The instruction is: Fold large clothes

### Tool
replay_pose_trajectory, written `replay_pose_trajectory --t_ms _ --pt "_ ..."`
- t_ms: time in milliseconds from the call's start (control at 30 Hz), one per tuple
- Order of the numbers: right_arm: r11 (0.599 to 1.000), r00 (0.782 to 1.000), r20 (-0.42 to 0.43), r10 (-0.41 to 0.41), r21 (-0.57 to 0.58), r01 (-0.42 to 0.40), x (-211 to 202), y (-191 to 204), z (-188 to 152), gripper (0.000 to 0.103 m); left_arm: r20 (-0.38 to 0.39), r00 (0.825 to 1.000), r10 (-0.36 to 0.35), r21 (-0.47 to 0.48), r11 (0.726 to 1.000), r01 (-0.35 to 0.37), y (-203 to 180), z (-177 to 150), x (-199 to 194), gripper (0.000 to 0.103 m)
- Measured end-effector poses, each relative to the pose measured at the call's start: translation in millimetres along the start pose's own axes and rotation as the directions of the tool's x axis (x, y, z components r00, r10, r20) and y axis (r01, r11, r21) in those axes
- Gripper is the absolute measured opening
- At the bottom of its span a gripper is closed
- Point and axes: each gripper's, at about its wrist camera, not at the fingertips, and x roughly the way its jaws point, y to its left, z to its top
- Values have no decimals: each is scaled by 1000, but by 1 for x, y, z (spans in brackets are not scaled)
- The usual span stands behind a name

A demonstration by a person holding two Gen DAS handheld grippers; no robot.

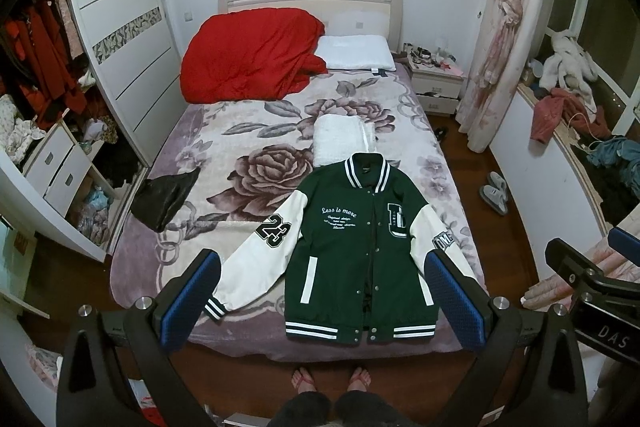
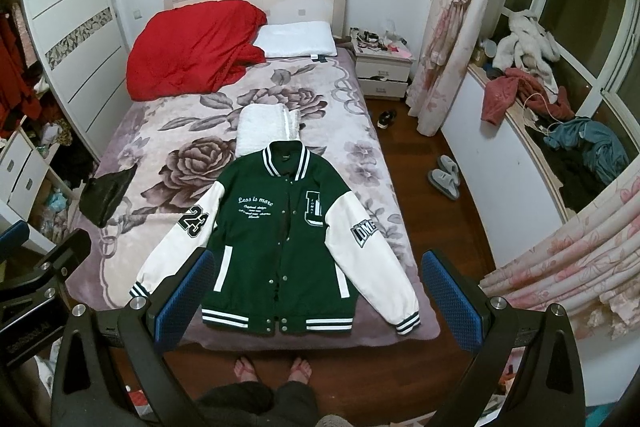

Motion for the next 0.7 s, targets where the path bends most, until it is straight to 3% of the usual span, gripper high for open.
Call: replay_pose_trajectory --t_ms 700 --pt "1000 1000 7 0 3 0 0 1 -9 103 15 1000 -2 1 1000 2 -3 -5 -1 103"
